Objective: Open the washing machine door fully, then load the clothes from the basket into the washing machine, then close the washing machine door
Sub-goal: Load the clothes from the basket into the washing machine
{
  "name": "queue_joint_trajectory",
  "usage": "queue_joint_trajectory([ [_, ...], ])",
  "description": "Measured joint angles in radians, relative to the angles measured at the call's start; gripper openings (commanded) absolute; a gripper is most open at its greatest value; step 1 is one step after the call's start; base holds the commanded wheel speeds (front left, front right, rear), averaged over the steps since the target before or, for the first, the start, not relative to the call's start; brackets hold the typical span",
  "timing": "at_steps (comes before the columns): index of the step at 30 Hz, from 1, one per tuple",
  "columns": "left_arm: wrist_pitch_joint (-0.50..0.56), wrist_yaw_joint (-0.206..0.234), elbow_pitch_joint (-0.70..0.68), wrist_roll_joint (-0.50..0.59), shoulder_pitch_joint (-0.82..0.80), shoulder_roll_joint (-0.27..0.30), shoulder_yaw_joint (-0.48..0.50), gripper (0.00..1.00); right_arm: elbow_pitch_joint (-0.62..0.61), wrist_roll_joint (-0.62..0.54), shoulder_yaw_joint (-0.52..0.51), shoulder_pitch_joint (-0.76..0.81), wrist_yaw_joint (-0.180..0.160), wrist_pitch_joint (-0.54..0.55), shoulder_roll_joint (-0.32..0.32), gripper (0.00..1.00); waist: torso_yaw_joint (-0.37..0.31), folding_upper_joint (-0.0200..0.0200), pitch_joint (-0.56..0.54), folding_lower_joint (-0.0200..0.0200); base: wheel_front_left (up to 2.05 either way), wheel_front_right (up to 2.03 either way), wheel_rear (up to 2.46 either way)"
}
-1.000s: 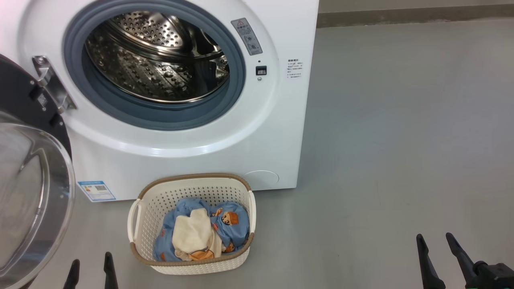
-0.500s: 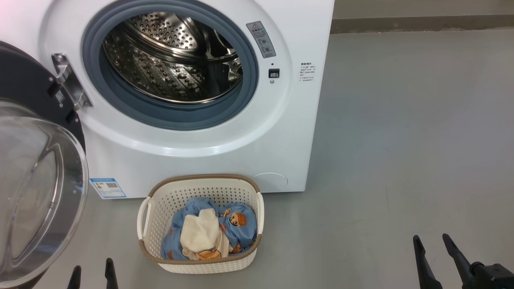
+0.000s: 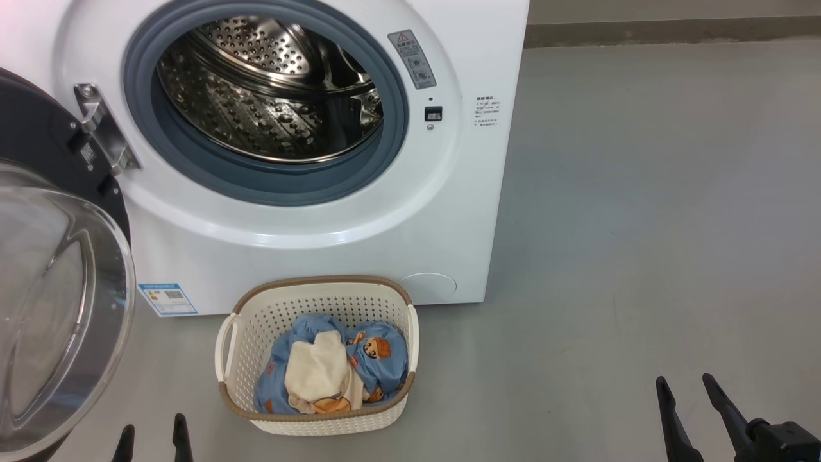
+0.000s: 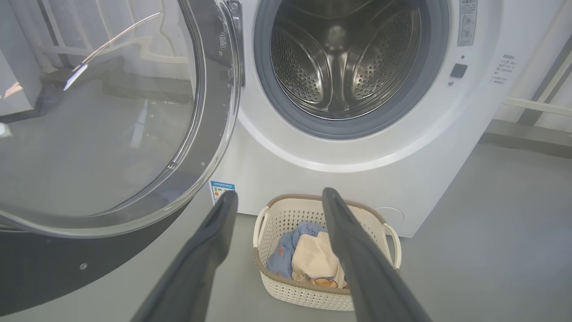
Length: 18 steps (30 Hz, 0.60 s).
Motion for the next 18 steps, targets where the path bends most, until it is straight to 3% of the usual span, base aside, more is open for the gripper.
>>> queue_joint_trajectory([
  [18,0.0,-0.008,0.013,-0.012,0.0,0.0,-0.006,1.0,0.0,0.0,0.001,0.0,0.0,0.0,0.0,1.0,0.003,0.0,0.012,0.0,0.03,-0.03,0.0],
])
